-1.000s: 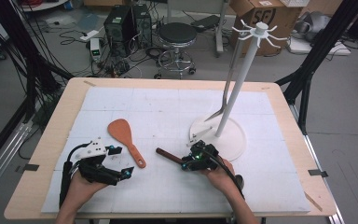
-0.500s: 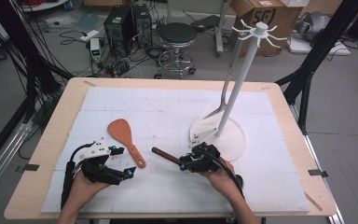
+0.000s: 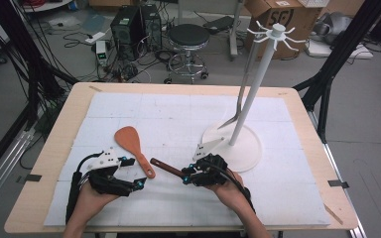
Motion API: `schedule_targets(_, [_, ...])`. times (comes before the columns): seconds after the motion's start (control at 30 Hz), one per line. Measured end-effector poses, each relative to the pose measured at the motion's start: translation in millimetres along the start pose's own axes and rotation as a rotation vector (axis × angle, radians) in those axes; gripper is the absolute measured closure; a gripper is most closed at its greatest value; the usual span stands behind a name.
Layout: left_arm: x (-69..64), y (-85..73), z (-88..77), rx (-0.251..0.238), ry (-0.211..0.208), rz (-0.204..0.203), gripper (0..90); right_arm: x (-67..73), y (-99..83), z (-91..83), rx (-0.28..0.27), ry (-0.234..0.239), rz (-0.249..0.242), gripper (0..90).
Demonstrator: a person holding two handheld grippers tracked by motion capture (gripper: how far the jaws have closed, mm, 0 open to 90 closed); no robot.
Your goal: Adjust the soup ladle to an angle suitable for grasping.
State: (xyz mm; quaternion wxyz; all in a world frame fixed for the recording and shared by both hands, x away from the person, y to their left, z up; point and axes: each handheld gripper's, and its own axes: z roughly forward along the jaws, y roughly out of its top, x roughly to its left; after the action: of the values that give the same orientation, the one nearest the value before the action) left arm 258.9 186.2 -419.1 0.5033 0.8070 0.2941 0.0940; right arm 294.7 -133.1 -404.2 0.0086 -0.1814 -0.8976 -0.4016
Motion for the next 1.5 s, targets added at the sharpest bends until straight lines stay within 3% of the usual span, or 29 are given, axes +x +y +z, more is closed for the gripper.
schedule_targets(0.37, [-3.9,0.3,2.4,-0.005,-0.026,0.032,35.0,6.9,7.3,2.7,-0.029,0.023,-0.036,73.2])
schedule_targets(0.67, [-7.0,-0.3,5.6,0.001,-0.087,0.052,62.1,16.1,13.5,9.4,-0.038,0.053,-0.058,73.2])
schedule_targets(0.9, [-6.4,-0.4,6.0,0.009,-0.111,0.044,77.3,20.1,15.4,13.3,-0.024,0.063,-0.064,73.2])
schedule_targets(1.23, [-5.8,-0.1,4.8,-0.003,-0.101,0.047,79.6,19.1,15.4,15.4,-0.028,0.065,-0.066,73.1])
schedule_targets(1.5, [-6.0,0.0,5.0,-0.007,-0.099,0.049,79.1,18.8,15.0,16.6,-0.034,0.074,-0.035,71.8])
